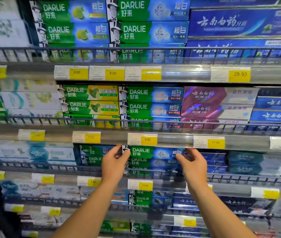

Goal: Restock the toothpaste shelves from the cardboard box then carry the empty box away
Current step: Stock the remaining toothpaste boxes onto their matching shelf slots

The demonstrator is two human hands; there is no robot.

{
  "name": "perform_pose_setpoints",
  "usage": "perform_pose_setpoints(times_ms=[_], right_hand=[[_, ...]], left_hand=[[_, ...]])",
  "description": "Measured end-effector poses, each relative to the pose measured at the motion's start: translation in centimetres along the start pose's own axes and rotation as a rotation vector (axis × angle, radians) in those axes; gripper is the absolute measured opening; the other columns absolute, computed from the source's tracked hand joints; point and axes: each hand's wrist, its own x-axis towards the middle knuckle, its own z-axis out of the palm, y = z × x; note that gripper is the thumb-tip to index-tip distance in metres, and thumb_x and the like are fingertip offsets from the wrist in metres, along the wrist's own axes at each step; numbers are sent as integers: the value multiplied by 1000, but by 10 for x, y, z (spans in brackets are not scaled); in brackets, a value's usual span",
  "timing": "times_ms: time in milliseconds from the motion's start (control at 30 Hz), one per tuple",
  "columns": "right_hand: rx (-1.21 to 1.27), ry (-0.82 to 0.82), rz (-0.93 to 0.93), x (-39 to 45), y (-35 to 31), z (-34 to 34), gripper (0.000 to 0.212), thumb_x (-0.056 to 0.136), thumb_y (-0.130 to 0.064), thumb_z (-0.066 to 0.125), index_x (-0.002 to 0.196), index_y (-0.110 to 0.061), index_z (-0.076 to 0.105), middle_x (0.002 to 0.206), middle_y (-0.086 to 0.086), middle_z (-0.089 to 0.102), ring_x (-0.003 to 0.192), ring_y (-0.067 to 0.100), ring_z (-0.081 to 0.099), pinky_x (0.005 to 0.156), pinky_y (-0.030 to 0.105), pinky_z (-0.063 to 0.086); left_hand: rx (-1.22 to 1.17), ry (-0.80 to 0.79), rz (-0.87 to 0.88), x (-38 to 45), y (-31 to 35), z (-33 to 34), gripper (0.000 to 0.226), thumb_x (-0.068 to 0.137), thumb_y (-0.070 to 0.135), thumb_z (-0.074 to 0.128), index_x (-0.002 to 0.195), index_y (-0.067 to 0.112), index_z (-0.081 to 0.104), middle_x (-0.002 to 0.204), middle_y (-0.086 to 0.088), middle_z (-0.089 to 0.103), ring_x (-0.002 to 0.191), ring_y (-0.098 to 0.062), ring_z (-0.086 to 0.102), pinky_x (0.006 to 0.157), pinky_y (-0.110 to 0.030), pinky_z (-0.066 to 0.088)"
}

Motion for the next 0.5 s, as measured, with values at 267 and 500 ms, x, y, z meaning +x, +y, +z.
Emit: perform_pose_setpoints(times_ms=[267, 500], right_hand=[[-116, 8, 21, 16, 4, 10, 23, 85, -16, 74, 103, -11, 62, 89, -2, 63, 91, 21, 60, 79, 36, 46], [-149, -11, 12, 20, 8, 11, 27, 86, -16, 73, 109, -7, 64, 97, 5, 66, 94, 23, 62, 80, 34, 45]], left_hand=[[161, -17, 61, 17, -1, -1, 10, 89, 22, 68, 92, 26, 59, 81, 13, 61, 77, -11, 58, 76, -32, 47], [183, -33, 73, 21, -10, -3, 13, 88, 20, 70, 97, 24, 61, 84, 8, 64, 80, -15, 61, 71, -26, 43]])
